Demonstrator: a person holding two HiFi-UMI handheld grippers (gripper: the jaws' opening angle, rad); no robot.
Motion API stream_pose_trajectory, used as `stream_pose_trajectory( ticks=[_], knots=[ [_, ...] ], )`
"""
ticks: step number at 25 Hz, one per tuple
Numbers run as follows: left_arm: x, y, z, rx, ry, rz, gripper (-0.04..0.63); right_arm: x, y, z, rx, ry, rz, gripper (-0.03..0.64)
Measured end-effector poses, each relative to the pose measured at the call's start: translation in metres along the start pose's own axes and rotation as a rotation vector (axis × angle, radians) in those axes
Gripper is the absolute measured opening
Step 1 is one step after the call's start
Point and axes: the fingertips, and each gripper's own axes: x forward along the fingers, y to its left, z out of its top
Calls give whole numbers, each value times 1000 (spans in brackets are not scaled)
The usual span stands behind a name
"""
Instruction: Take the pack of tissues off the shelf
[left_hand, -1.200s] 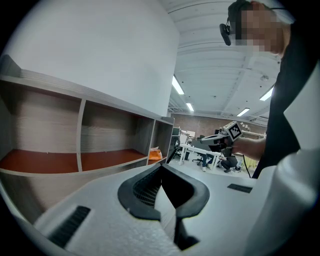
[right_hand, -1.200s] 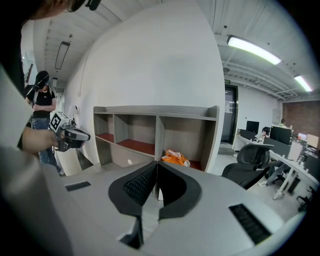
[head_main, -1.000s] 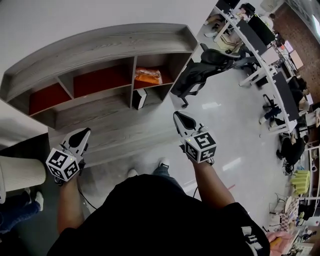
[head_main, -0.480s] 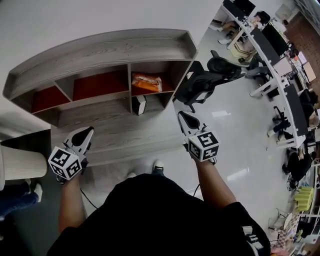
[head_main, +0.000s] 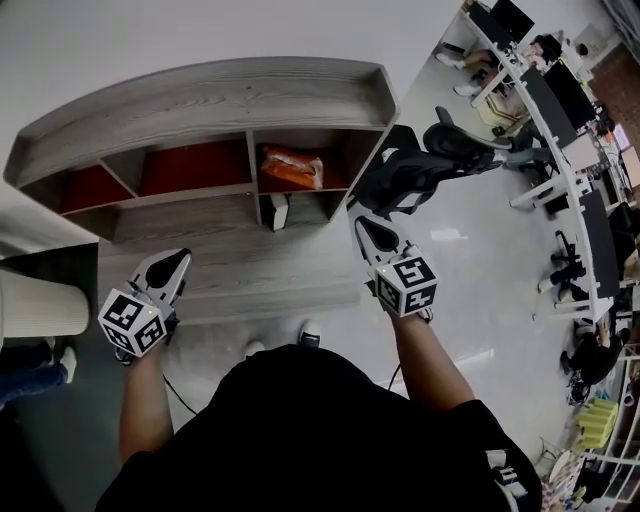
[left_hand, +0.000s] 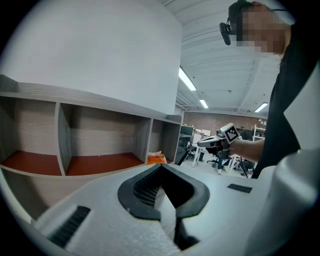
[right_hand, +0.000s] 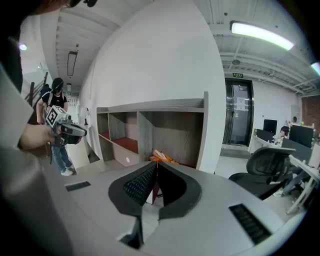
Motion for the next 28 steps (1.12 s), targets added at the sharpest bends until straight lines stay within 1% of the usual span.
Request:
stream_pose_trajectory(
  ticks=[5, 10, 12, 14, 15, 17, 24, 28],
  knots=[
    [-4, 6, -6, -22, 0, 43, 18, 25, -1, 1, -27, 21, 42, 11],
    [-16, 15, -9, -50, -6, 105, 18, 49, 2, 4, -59, 47, 91, 12],
    [-18, 18, -12, -54, -6, 120, 18, 59, 1, 3, -77, 59, 98, 12],
    [-20, 21, -16, -58, -6, 136, 18, 71, -2, 2, -119, 77, 90, 15],
    [-22, 23, -18, -62, -7, 145, 18, 77, -3, 1, -146, 87, 83, 23],
    [-23, 26, -21, -73, -9, 162, 17, 90, -5, 1, -189, 104, 74, 85],
    [-33, 37, -25, -97, -4, 214, 18, 133, 2, -1, -299, 152, 93, 134],
    [-37, 39, -27, -106, 5, 237, 18, 156, 4, -5, -348, 187, 110, 137]
  ],
)
